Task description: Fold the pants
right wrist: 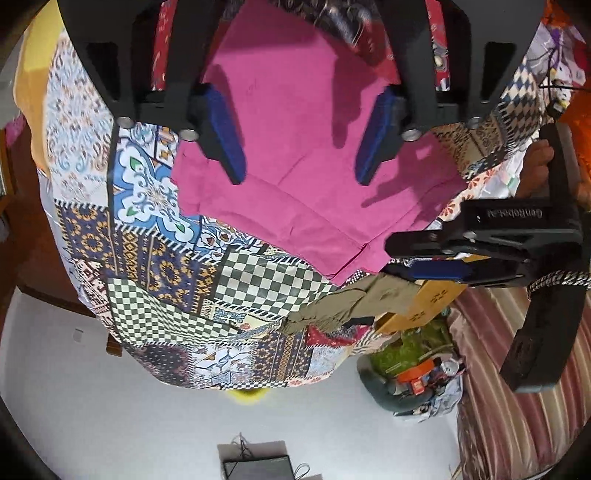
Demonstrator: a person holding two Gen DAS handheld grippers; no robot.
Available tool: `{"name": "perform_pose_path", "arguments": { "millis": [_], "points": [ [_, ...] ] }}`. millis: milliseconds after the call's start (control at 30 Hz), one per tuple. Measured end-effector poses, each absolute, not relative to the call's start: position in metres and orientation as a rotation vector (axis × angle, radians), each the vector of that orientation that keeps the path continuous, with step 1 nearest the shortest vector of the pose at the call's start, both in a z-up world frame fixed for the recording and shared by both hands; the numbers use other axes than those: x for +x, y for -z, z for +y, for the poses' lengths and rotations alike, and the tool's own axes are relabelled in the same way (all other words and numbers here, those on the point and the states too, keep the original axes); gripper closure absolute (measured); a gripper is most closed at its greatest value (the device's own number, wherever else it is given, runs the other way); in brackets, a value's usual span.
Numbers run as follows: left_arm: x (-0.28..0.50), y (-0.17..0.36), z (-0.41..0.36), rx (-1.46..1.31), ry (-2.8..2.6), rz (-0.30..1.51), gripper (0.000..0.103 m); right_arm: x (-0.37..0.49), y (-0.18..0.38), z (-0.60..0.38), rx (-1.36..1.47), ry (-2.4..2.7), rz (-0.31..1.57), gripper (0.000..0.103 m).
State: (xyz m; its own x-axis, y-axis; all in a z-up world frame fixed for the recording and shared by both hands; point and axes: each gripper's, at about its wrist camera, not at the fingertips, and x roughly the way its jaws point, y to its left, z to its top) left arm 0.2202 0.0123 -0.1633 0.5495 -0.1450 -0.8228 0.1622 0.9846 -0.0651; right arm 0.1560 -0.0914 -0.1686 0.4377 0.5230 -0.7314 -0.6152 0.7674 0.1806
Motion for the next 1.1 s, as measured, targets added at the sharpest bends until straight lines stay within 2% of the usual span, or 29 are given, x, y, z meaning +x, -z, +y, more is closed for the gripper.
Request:
{"name": "perform_pose_path", "arguments": {
  "millis": [67, 300, 500, 633, 1100],
  "points": [
    [0.224, 0.169, 0.009, 0.018, 0.203, 0.983, 0.065, 0.161, 0.173, -0.087, -0.13, -0.717, 0.878, 0.059],
    [0.229, 0.205, 0.011, 0.082, 0.177, 1.031, 0.064, 0.167, 0.198, -0.079, -0.196, -0.732, 0.945, 0.06],
    [0.207, 0.207, 0.004, 0.21, 0.169, 0.994, 0.062, 0.156, 0.197, -0.095, -0.174, -0.742, 0.958, 0.06],
    [0.197, 0.206, 0.016, 0.171, 0.162, 0.994, 0.057, 0.147, 0.196, -0.103, -0.169, -0.734, 0.963, 0.06],
    [0.16, 0.206, 0.054, 0.118, 0.058, 1.004, 0.054, 0.125, 0.189, -0.146, -0.109, -0.636, 0.975, 0.06]
  ]
}}
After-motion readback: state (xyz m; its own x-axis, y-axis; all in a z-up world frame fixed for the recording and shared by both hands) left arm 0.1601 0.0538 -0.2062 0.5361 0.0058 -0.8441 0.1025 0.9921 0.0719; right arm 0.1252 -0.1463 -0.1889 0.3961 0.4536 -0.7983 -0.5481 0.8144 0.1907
